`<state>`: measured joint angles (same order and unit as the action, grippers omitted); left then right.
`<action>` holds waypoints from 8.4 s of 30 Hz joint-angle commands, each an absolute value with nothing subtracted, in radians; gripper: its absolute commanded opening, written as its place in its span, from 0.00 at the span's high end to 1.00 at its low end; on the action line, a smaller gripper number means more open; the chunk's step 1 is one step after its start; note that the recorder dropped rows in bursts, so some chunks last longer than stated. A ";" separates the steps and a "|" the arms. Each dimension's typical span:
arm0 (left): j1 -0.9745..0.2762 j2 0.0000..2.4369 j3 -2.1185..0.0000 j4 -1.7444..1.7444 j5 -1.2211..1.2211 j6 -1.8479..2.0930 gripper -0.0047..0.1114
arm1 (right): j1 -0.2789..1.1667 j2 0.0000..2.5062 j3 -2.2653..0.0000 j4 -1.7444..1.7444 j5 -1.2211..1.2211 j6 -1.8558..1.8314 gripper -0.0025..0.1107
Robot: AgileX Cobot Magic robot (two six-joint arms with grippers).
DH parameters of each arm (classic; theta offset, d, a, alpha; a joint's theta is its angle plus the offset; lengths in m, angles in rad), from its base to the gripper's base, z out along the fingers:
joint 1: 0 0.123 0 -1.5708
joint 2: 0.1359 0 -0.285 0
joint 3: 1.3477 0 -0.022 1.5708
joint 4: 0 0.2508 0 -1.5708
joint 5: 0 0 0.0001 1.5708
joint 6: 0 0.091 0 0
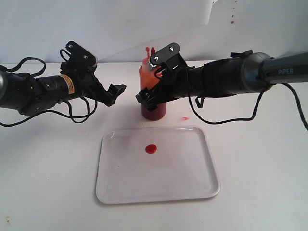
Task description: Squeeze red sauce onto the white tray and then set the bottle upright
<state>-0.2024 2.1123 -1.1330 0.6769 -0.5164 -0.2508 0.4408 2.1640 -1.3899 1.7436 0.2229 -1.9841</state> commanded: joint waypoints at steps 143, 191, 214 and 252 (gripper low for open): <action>-0.201 0.665 -0.559 1.505 -0.815 -1.283 0.96 | 0.440 0.456 -0.625 0.090 0.498 -0.318 0.98; -0.201 0.473 -0.552 1.563 -0.774 -1.391 0.96 | 0.440 0.456 -0.625 0.090 0.498 -0.321 0.98; -0.201 0.000 -0.220 1.527 -0.358 -1.759 0.96 | 0.440 0.458 -0.625 0.098 0.498 -0.321 0.98; -0.201 0.000 -0.024 0.335 -0.358 -0.639 0.96 | 0.440 0.458 -0.625 0.098 0.499 -0.321 0.98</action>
